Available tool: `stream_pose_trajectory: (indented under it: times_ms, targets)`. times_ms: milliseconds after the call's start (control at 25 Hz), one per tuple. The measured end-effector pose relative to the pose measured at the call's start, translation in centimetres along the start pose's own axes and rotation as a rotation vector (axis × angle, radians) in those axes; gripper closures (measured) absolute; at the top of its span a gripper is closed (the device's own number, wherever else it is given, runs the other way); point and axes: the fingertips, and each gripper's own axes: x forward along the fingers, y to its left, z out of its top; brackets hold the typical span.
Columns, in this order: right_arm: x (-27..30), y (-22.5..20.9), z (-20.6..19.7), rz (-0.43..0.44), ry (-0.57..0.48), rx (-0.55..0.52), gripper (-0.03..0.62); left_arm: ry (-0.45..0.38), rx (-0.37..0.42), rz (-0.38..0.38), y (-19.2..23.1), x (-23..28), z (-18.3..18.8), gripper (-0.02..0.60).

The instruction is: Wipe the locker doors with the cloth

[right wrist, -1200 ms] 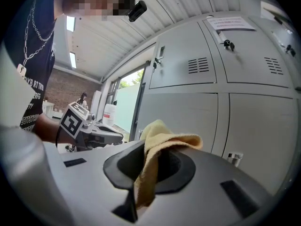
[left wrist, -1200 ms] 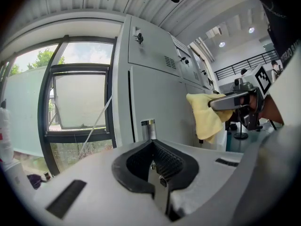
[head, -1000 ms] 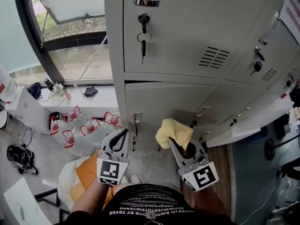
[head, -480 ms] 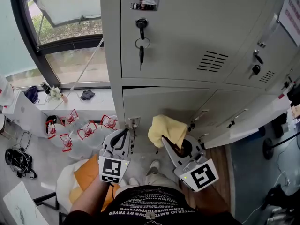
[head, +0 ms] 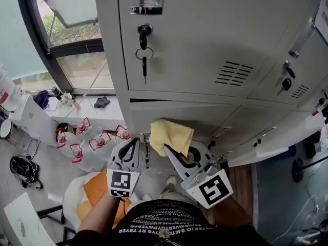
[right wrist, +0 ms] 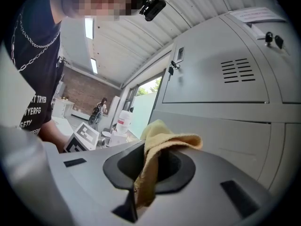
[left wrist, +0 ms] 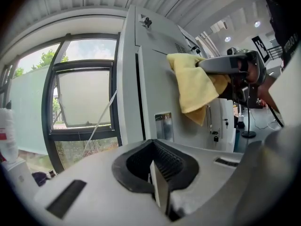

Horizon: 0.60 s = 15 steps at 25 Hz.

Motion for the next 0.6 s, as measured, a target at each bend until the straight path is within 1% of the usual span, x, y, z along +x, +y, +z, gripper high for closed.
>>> stream_pose_trajectory:
  times_ms: [240, 440, 600]
  targets:
    - [1.5, 0.2, 0.5, 0.053, -0.008, -0.03, 0.554, -0.003, 0.0, 0.017, 0.1, 0.4, 0.0, 0.575]
    - [2.9, 0.3, 1.5, 0.078, -0.04, -0.039, 0.554, 0.009, -0.01, 0.031, 0.1, 0.4, 0.0, 0.575]
    - [4.0, 0.9, 1.7, 0.119, -0.016, -0.094, 0.554, 0.011, -0.017, 0.037, 0.1, 0.3, -0.1, 0.575]
